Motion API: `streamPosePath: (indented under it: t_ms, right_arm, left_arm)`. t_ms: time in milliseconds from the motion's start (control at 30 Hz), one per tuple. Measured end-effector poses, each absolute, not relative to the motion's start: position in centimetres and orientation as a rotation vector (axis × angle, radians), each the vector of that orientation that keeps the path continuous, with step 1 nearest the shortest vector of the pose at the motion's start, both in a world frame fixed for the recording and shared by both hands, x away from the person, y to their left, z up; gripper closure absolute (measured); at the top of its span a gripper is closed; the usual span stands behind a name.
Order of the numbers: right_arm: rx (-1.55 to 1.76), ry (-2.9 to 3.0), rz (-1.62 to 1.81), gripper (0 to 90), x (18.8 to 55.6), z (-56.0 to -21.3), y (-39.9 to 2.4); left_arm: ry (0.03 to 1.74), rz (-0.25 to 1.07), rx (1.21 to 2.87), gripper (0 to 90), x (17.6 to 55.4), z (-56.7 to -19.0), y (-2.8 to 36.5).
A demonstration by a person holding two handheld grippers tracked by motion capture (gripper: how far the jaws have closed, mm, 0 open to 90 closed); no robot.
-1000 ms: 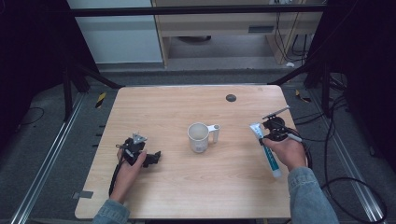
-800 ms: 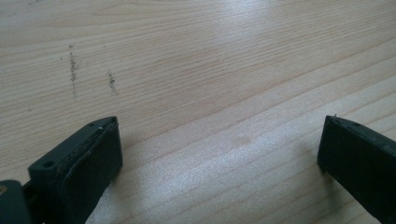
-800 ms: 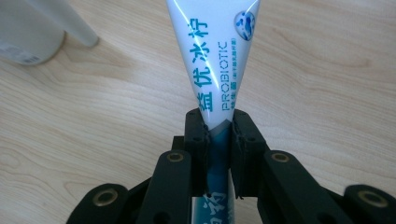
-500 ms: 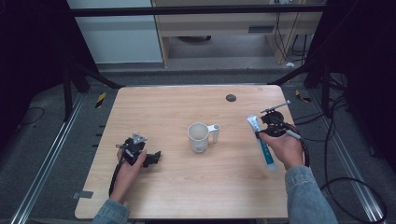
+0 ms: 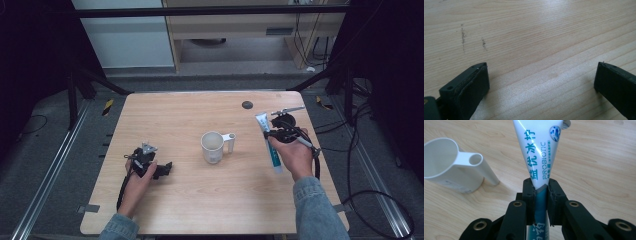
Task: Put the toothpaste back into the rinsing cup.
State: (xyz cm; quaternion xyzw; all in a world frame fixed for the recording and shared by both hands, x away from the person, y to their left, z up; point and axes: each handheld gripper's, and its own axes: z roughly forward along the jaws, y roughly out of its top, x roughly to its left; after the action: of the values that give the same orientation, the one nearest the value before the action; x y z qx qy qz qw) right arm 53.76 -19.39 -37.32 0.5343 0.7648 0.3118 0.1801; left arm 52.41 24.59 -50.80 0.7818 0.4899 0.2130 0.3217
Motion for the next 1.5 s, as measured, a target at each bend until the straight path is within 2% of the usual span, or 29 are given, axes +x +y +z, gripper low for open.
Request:
streamPosePath:
  t_ms: [533,1100,1500]
  right_arm:
    - [1.393,2.033,1.021,78.5,53.2,-36.9,-16.2]
    - [1.329,1.945,1.087,78.3,52.4,-36.8,-14.5]
    - [1.288,1.874,1.137,78.3,51.7,-35.5,-13.5]
  left_arm:
    - [1.288,0.560,2.053,0.0,52.4,-50.8,24.6]
    - [1.288,0.561,2.053,0.0,52.4,-50.8,24.6]
    - [1.287,0.562,2.057,0.0,52.4,-50.8,24.6]
